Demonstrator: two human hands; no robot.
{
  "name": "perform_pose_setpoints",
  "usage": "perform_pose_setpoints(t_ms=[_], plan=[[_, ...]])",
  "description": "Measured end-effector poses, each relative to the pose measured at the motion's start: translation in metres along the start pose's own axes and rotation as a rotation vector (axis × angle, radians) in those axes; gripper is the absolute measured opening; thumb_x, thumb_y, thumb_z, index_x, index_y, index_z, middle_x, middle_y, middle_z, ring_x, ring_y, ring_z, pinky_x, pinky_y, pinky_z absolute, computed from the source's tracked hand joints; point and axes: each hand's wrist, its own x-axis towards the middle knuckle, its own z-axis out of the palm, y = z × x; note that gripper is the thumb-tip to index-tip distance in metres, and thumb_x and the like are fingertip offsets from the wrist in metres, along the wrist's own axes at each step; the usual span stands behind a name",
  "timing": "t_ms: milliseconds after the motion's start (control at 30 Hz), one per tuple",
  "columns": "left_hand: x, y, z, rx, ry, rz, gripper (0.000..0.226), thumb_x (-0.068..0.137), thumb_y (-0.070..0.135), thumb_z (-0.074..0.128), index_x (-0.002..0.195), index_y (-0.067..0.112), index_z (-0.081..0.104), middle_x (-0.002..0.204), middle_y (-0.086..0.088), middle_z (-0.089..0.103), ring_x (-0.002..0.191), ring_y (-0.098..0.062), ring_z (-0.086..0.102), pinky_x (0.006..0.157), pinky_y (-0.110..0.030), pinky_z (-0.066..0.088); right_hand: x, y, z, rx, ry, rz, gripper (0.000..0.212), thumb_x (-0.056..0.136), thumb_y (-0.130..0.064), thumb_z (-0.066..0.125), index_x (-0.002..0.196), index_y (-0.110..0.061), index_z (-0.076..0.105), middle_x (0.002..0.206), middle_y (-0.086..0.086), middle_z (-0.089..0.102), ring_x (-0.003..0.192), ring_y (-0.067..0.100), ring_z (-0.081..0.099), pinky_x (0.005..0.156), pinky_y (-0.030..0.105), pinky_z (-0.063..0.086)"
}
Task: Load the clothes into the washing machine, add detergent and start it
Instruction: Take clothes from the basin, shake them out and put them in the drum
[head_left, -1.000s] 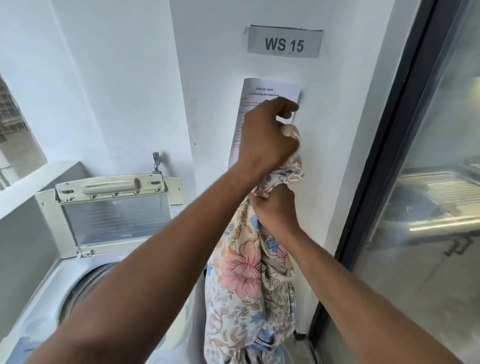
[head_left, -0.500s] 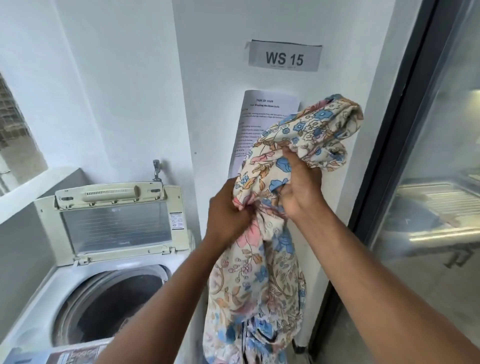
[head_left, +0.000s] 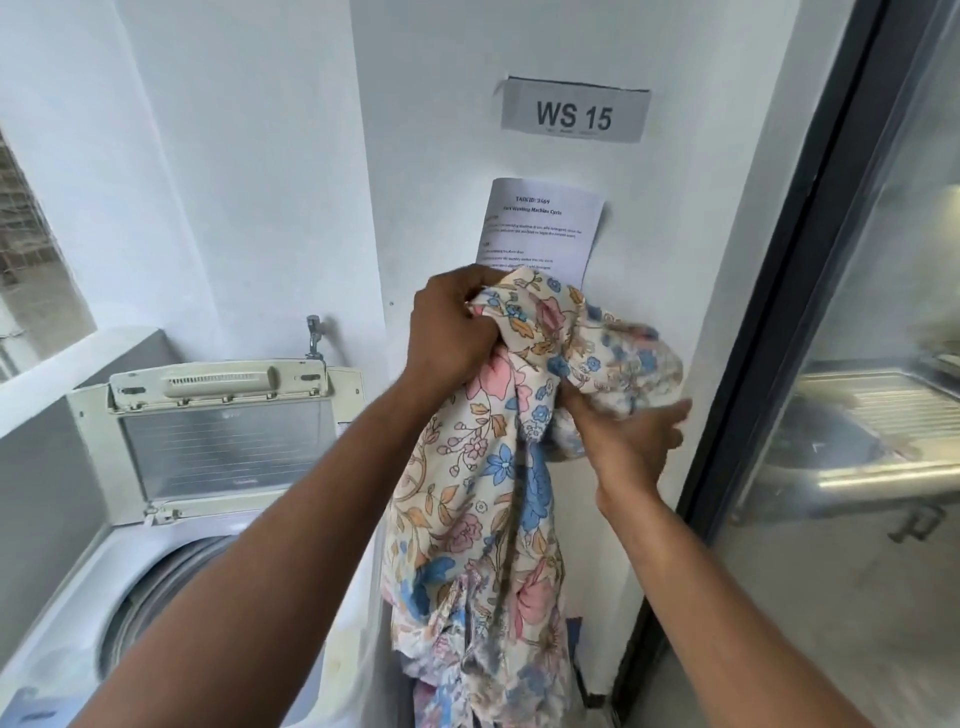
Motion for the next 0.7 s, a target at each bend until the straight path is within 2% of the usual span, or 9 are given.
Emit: perform_pose_setpoints(t_ms=[67,167,233,300,367,467,567,633,700], plan=[[0.005,0.007,0.004,-0.040,-0.011,0.031,0.039,0.073,0.007,0.062,0.104,0.021,0.082,0.098,0.010,0.081,0.094,-0.008,0.077,0.083,-0.042,0.064,0.002,0.003,-0.002,0.031,-0.169,-0.215,0.135,0.061,-0.047,0.097,0.163,-0.039,0.009,0.148,0.001,0.051,0.129,0.018,0.060,0.105,0.049,0.053],[0.016,0.014,0.012,-0.056,0.017,0.041,0.033,0.075,0.007,0.066,0.101,0.021,0.082,0.094,0.010,0.081,0.091,-0.008,0.077,0.081,-0.043,0.064,-0.005,0.001,-0.010,0.066,-0.562,-0.354,0.101,0.075,-0.023,0.089,0.155,-0.044,0.032,0.115,-0.031,0.067,0.101,-0.011,0.067,0.094,0.037,0.058],[0.023,0.019,0.018,-0.059,0.034,0.039,0.037,0.071,0.006,0.063,0.099,0.021,0.081,0.092,0.009,0.081,0.089,-0.010,0.077,0.080,-0.043,0.064,-0.013,-0.003,-0.012,0.080,-0.757,-0.396,0.086,0.075,-0.021,0.079,0.149,-0.038,0.039,0.111,-0.030,0.069,0.102,-0.009,0.067,0.090,0.030,0.057],[0.027,0.027,0.025,-0.057,0.012,0.056,0.040,0.069,0.006,0.061,0.101,0.021,0.081,0.093,0.009,0.081,0.091,-0.009,0.076,0.083,-0.041,0.063,-0.023,-0.004,-0.005,0.061,-0.821,-0.438,0.075,0.072,-0.020,0.081,0.138,-0.037,0.049,0.119,-0.020,0.071,0.110,-0.002,0.067,0.093,0.025,0.055],[0.026,0.037,0.035,-0.050,-0.075,0.108,0.041,0.070,0.004,0.064,0.105,0.020,0.080,0.096,0.009,0.080,0.093,-0.007,0.076,0.085,-0.038,0.062,-0.029,-0.003,0.011,-0.017,-0.677,-0.492,0.063,0.068,-0.027,0.089,0.125,-0.034,0.063,0.114,-0.020,0.073,0.108,0.001,0.068,0.093,0.017,0.053],[0.017,0.051,0.047,-0.006,-0.237,0.216,0.048,0.070,0.005,0.067,0.114,0.020,0.078,0.099,0.008,0.079,0.094,-0.007,0.075,0.088,-0.031,0.061,-0.033,-0.005,0.030,-0.008,-0.346,-0.495,0.053,0.071,-0.016,0.091,0.121,-0.022,0.073,0.109,-0.022,0.069,0.101,0.002,0.068,0.075,-0.001,0.041],[0.008,0.050,0.039,-0.035,-0.311,0.268,0.060,0.072,-0.003,0.069,0.130,0.012,0.070,0.115,0.003,0.077,0.109,-0.005,0.071,0.099,-0.023,0.055,-0.022,-0.009,0.037,0.067,-0.223,-0.389,0.045,0.079,-0.006,0.080,0.121,-0.019,0.073,0.115,-0.012,0.070,0.112,0.011,0.067,0.084,0.011,0.049],[-0.003,0.042,0.028,-0.092,-0.285,0.310,0.069,0.072,-0.012,0.071,0.138,0.005,0.063,0.133,-0.005,0.071,0.126,-0.011,0.065,0.110,-0.026,0.049,-0.014,-0.017,0.038,0.122,-0.143,-0.337,0.047,0.083,-0.011,0.078,0.128,-0.018,0.069,0.126,-0.004,0.071,0.116,0.013,0.066,0.098,0.027,0.054],[-0.022,0.028,0.021,-0.170,-0.238,0.286,0.073,0.076,-0.016,0.075,0.144,0.000,0.055,0.144,-0.012,0.063,0.137,-0.019,0.059,0.117,-0.036,0.045,-0.005,-0.024,0.040,0.310,-0.055,-0.230,0.046,0.084,-0.011,0.077,0.129,-0.014,0.067,0.126,0.002,0.072,0.113,0.018,0.069,0.097,0.034,0.060]])
